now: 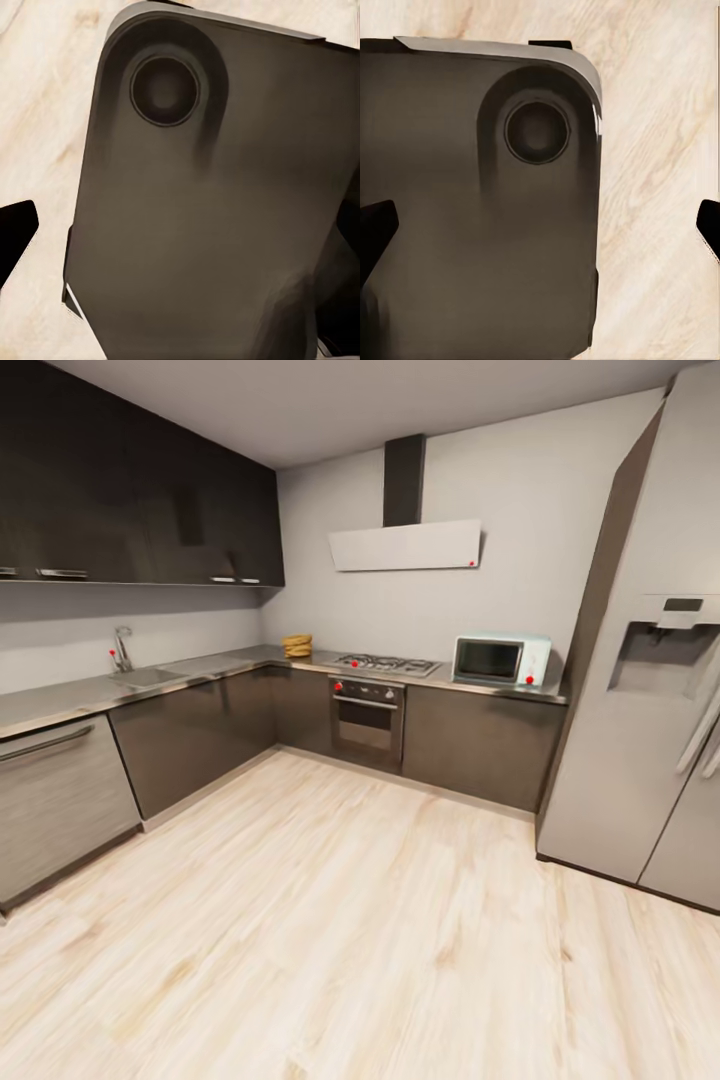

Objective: In the kitchen, take the popcorn bag from the countertop, put it into the microwave, and heat it until the popcorn is cooked so the cooked popcorn ends up inside the bag.

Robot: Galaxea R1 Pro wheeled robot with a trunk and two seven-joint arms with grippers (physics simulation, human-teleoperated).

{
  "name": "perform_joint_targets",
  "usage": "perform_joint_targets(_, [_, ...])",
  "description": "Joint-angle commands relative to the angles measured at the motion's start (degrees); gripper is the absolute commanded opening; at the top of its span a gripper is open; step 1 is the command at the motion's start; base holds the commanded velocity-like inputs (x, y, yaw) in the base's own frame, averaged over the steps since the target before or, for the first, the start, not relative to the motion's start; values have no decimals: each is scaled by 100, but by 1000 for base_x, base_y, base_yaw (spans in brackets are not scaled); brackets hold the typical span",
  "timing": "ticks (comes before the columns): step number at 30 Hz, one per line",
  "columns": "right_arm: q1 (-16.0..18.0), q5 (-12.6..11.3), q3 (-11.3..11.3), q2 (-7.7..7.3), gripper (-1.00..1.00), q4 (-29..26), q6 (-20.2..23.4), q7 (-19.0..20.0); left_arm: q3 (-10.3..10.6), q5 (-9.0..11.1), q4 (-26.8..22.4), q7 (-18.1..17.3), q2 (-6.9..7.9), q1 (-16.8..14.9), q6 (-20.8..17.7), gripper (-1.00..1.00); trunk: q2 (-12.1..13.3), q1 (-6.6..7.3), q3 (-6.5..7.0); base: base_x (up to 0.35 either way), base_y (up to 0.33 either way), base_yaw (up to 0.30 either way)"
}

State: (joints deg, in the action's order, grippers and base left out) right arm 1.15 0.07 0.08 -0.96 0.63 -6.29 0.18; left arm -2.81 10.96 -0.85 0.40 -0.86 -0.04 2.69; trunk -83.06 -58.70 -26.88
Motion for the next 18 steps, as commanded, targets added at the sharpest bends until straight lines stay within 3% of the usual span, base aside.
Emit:
perform_joint_targets(1, [4,-2,0,-1,100,7,-22,1,-24,21,-3,4,-2,-1,12,100,-2,-3,-5,326,0,0])
perform_joint_targets(18, [4,-7,0,-1,100,7,-22,4,-18,21,-3,4,-1,2,4,100,-2,-3,-5,326,0,0])
